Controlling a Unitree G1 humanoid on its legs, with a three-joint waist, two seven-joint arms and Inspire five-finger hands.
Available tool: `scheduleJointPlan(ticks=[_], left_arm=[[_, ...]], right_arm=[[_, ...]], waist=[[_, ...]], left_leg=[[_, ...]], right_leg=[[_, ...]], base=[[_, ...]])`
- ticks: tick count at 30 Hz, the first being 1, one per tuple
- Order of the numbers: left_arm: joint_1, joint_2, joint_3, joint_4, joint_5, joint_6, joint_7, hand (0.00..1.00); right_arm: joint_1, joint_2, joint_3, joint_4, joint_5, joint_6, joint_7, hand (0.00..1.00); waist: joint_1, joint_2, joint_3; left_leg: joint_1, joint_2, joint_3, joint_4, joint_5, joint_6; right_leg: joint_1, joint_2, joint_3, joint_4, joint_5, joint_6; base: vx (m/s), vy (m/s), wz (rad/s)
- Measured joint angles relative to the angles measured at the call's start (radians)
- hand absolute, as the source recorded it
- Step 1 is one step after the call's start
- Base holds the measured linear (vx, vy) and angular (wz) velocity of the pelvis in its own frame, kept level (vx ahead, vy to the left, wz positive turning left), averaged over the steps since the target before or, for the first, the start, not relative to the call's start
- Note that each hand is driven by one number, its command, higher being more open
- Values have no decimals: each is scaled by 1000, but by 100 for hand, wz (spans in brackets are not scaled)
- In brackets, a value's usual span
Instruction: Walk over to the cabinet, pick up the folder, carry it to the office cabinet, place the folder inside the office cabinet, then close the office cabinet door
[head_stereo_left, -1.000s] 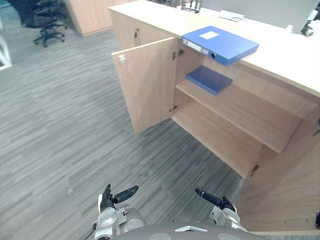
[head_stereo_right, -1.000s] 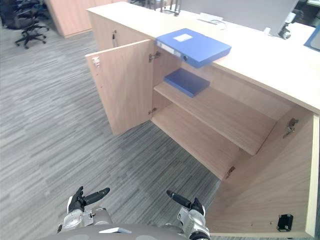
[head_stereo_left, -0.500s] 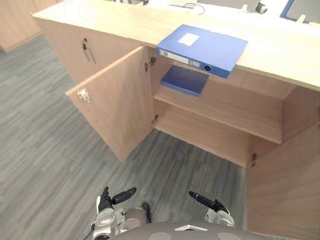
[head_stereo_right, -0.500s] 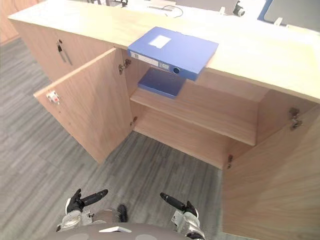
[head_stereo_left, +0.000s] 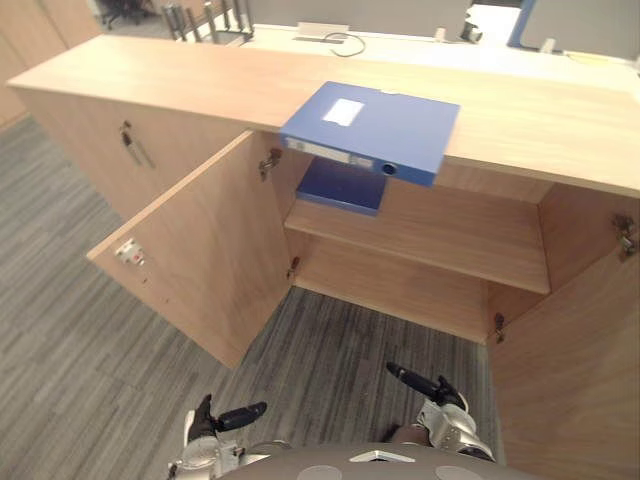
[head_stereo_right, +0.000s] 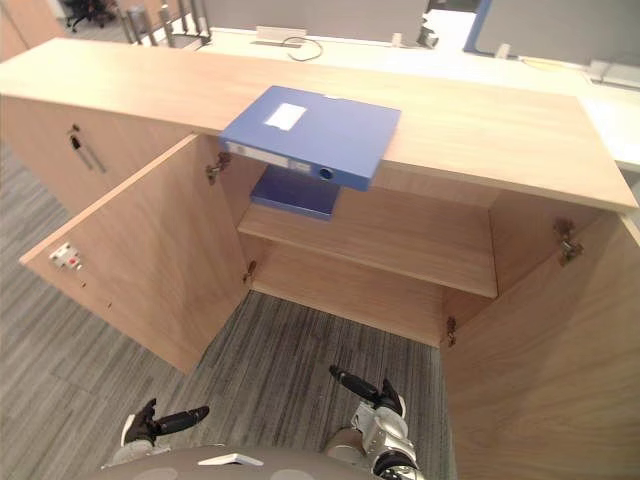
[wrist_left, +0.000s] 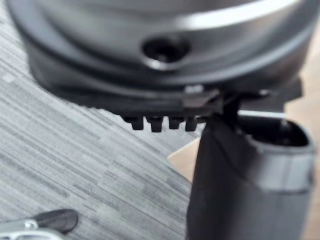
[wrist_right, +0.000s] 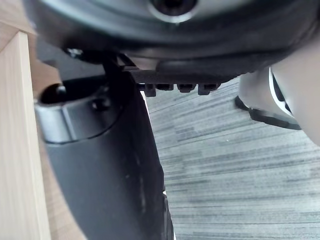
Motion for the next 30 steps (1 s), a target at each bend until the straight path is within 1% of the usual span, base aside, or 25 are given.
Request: scheduleJointPlan(ticks=[1,2,3,4,6,7,8,11,12,13,14,15,16,17,18,19,20,21,22,23,24,25,26,28,30], left_arm=[[2,-6,0,-1,0,0,-2,100],[-2,-12,1,-5,3,0,-2,100],[-2,-16,6,-18,3,-1,-3,100],[-2,-17,8,-24,3,-2,-5,100],[-1,-19,27,-43,2,-2,-8,100],[1,-20,33,-45,-1,-2,-9,100],[3,-17,35,-44,-2,-2,-8,100],[4,-8,29,-40,-2,-1,-9,100],[3,-1,27,-39,-2,-1,-11,100],[2,11,25,-39,-2,0,-13,100],[4,17,24,-38,-3,2,-13,100],[3,21,27,-40,-7,4,-15,100],[3,21,25,-46,-18,4,-16,100],[3,27,20,-52,-34,4,-17,100],[5,27,1,-61,-50,2,-17,100],[6,29,-11,-69,-59,-1,-18,100],[7,31,-30,-96,-92,-4,-18,100],[7,33,-39,-107,-113,-7,-18,100],[8,25,-49,-126,-161,-19,-18,100],[14,4,-62,-145,-200,-29,-23,100],[7,4,-71,-149,-216,-29,-28,100],[3,21,-85,-185,-328,-39,-86,100],[4,19,-85,-184,-362,-38,-99,100],[8,16,-85,-185,-388,-38,-106,100],[29,14,-92,-221,-397,-32,-105,100]], right_arm=[[0,-5,1,-11,3,-2,-2,100],[1,-10,2,-15,18,-2,-2,100],[11,-9,2,-15,18,2,-3,100],[19,-7,2,-16,18,4,-3,100],[30,-6,9,-17,17,10,-6,100],[36,-6,10,-17,17,11,-6,100],[43,-7,10,-14,16,11,-6,100],[47,-12,21,2,16,12,-14,100],[44,-15,33,12,16,12,-17,100],[42,-13,45,22,16,12,-19,100],[38,-14,55,30,17,12,-19,100],[39,-19,71,35,17,11,-19,100],[36,-27,93,52,17,9,-19,100],[30,-33,101,56,17,10,-20,100],[32,-42,101,59,17,10,-22,100],[29,-46,101,65,17,9,-24,100],[25,-50,100,74,17,8,-24,100],[27,-50,100,74,17,8,-23,100],[34,-55,98,72,19,11,-22,100],[37,-78,97,76,18,12,-18,100],[40,-71,105,80,18,13,-19,100],[25,-19,114,93,13,14,-13,100],[14,-19,113,90,-6,15,2,100],[6,-18,113,82,-23,14,6,100],[-1,-11,116,78,-23,14,10,100]], waist=[[-2,9,-1],[-4,16,-2],[-5,16,-3],[-4,14,-3],[3,2,-9],[5,-1,-13],[5,-4,-21],[5,-6,-41],[5,-11,-42],[8,-19,-44],[7,-21,-43],[5,-18,-37],[7,-10,-20],[11,-7,-9],[13,2,-8],[12,3,-7],[13,2,-4],[15,1,-2],[13,9,1],[16,37,9],[11,15,13],[16,-59,19],[19,-63,22],[38,-43,33],[39,-37,31]], left_leg=[[1,6,1,-7,2,-7],[-1,13,-1,-19,5,-21],[0,26,-14,-32,10,-31],[-1,33,-16,-38,13,-36],[-2,63,-23,-48,17,-49],[-4,67,-24,-49,17,-51],[-7,84,-25,-54,17,-57],[-21,118,-16,-43,0,-81],[-39,137,-12,12,-20,-91],[-76,161,-17,133,-62,-93],[-114,191,-25,255,-93,-99],[-174,233,-49,459,-107,-92],[-239,276,-76,683,-71,-43],[-271,296,-86,779,-77,-38],[-326,304,-91,840,-115,-43],[-355,297,-88,831,-128,-44],[-414,260,-86,726,-126,-44],[-435,241,-88,659,-120,-43],[-455,200,-101,495,-40,-38],[-455,177,-133,387,75,-20],[-450,151,-135,372,84,-18],[-433,54,-123,280,98,3],[-416,41,-119,269,98,9],[-388,41,-110,251,100,11],[-349,26,-102,178,135,10]], right_leg=[[0,11,-3,-9,-2,-1],[5,32,-18,-32,-5,-5],[15,54,-31,-58,-8,-2],[21,65,-38,-68,-8,-1],[34,106,-51,-116,-5,0],[38,118,-53,-129,-2,0],[48,141,-56,-159,4,1],[55,197,-47,-225,17,2],[61,212,-41,-241,12,-6],[75,232,-26,-258,11,-16],[94,246,-16,-273,13,-23],[137,264,-2,-288,18,-15],[195,275,12,-312,19,-15],[223,278,18,-323,17,-15],[258,273,36,-334,16,-16],[267,263,40,-336,17,-14],[276,232,52,-334,20,0],[277,218,58,-332,20,15],[285,200,66,-330,15,55],[297,204,83,-327,2,100],[303,184,85,-335,3,102],[288,130,120,-374,5,93],[299,118,124,-373,13,101],[311,118,137,-373,20,98],[312,108,145,-373,26,104]], base=[[40,-129,-9],[35,-127,3],[35,-127,12],[27,-132,16],[32,-115,11],[69,-84,5],[93,-80,-1],[121,-44,-11],[166,-36,-26],[178,-38,-33],[236,-59,-40],[273,-43,-47],[230,-14,-42],[220,58,-43],[161,89,-33],[252,202,-42],[222,211,-37],[280,301,-35],[241,307,-18],[229,299,6],[348,361,42],[319,250,48],[292,206,33],[39,-9,-9],[-14,-43,-13]])
